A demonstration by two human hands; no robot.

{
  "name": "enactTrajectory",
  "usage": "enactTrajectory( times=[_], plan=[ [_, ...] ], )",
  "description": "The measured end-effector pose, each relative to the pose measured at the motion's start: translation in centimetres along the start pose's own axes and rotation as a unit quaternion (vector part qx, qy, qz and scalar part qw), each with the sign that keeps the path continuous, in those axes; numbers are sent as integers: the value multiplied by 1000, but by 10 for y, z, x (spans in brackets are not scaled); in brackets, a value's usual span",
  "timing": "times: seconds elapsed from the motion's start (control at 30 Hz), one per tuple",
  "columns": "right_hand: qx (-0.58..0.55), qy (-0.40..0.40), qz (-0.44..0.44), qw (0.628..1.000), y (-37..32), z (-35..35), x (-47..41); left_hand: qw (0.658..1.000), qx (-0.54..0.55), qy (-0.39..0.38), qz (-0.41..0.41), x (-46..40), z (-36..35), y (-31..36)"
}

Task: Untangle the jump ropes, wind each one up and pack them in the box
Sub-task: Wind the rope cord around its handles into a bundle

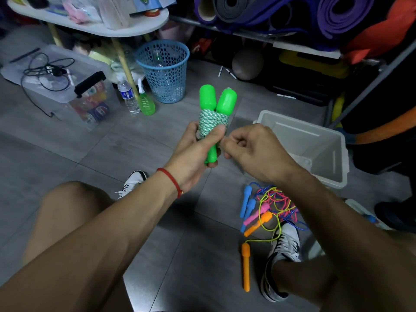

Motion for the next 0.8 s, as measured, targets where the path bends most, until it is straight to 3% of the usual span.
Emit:
enactTrajectory(
  times=[0.23,0.4,0.5,0.8],
  plan=[
    [-261,33,-53,963,5,-10,5,999,15,-13,-49,-5,-3,7],
    [-287,29,-46,956,-1,-13,10,998,14,-1,-54,-6,-4,8],
    [-350,14,-76,933,1,-17,14,997,7,-9,-71,-6,-5,11],
    [-402,1,-134,906,12,-10,16,984,-138,-45,-105,-9,-14,15]
  ],
)
Point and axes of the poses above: each hand's wrist, its own x-axis away from the middle knuckle, its own z-axis out of the back of the hand, y = z × x, the point moved 9 cm from there along -x, towards the middle knuckle, and after that the axes turned 8 degrees about -y, right-handed, at the moved point
